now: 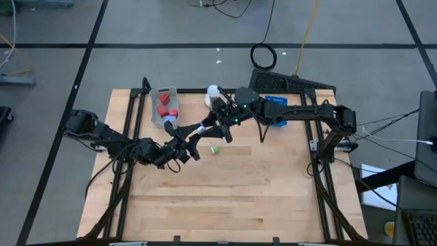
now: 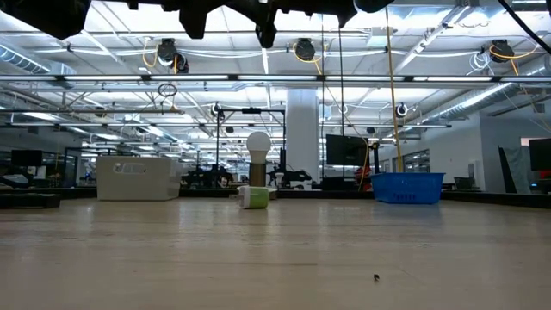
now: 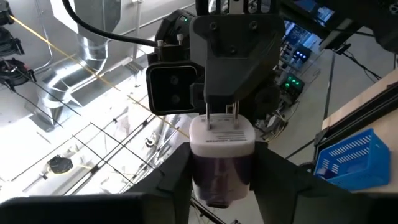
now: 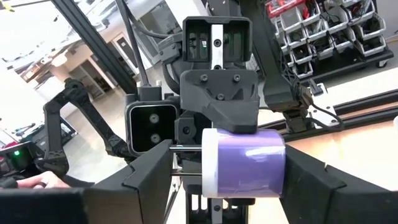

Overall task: Pick & Place Office items
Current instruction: Put the violet charger adapter into the gray bin

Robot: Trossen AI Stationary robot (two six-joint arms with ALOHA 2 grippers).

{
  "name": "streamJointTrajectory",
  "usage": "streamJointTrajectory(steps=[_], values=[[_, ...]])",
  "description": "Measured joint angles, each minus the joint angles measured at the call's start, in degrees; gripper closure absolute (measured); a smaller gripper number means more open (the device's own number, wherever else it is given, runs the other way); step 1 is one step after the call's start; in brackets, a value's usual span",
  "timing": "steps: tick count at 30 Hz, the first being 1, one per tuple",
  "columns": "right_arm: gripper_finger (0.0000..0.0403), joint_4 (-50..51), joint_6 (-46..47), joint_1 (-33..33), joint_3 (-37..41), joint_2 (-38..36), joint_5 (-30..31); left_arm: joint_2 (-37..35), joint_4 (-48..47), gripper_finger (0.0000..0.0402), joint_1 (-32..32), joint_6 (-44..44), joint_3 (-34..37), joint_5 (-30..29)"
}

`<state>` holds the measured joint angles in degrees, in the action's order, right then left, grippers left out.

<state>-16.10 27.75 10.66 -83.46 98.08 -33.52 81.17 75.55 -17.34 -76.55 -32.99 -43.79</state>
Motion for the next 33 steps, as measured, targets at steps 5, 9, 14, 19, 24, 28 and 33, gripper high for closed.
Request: streamJointTrajectory(steps=[5,9,14,19,24,28,33], values=[[0.0177,-0.39,0.11,-0.24,0.0,0.0,0.2,0.02,1.72,0.0225,0.0,0.17,0.0,1.46],[0.0177,-0.23,0.08,-0.55,0.0,0.0,0.38,0.02,2.1,0.0236,-0.1,0.5,0.0,1.95],[0.0177,-0.22,0.0,-0.61,0.0,0.0,0.39,0.02,2.21,0.0274,-0.49,-0.33,0.02,1.85],[0.0177,-0.2,-0.07,-0.61,-0.01,0.0,0.33,0.02,2.21,0.0274,-0.52,-0.31,0.02,1.49],[0.0156,-0.2,-0.15,-0.61,0.0,0.04,0.39,0.02,2.21,0.0274,-0.52,-0.33,0.02,0.83],[0.0118,-0.18,-0.13,-0.61,-0.01,0.04,0.31,0.07,2.21,0.0274,-0.52,-0.97,0.02,0.1],[0.0093,-0.3,0.13,-0.61,0.0,0.04,0.45,0.06,2.22,0.0274,-0.52,-2.05,0.02,-1.41]])
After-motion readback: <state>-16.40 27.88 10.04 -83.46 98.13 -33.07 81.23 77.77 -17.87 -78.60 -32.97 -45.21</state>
